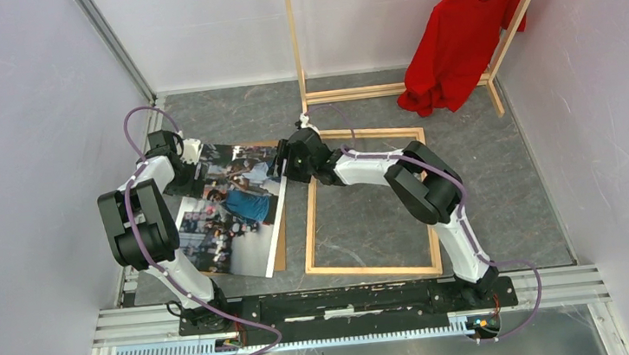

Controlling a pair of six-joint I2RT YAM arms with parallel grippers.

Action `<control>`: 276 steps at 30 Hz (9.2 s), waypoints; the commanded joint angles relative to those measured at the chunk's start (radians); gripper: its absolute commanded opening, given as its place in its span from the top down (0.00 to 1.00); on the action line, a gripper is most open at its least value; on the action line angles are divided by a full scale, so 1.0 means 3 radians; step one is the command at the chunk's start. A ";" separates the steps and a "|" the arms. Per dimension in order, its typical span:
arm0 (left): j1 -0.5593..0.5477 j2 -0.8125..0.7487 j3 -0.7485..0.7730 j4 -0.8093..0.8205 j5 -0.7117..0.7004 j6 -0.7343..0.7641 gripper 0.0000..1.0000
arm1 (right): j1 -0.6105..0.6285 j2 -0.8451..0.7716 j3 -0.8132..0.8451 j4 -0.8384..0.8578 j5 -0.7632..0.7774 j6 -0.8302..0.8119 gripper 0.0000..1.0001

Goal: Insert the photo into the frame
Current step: Pick up the photo at the center of the board, then turn over the photo from the photo frame.

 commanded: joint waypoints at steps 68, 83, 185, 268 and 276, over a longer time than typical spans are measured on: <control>0.0208 -0.0349 0.0929 -0.0615 0.0093 -0.0458 0.00 | -0.1270 -0.3457 0.0207 -0.3439 0.2499 -0.2782 1.00; 0.0207 -0.0314 0.0852 -0.0670 0.0294 -0.0529 0.00 | 0.0191 -0.2225 0.1302 -0.4313 0.3070 -0.2641 1.00; 0.0207 -0.0493 0.0691 -0.0722 0.0148 -0.0342 0.00 | 0.0511 -0.0963 0.0678 -0.2370 0.2315 0.0788 1.00; 0.0090 -0.0772 0.0464 -0.0711 0.0262 -0.0384 0.00 | 0.0217 -0.1046 -0.0161 -0.3074 0.2970 0.2122 0.84; 0.0082 -0.0795 0.0467 -0.0711 0.0211 -0.0359 0.00 | 0.0211 -0.0817 0.0220 -0.2971 0.2776 0.1472 0.06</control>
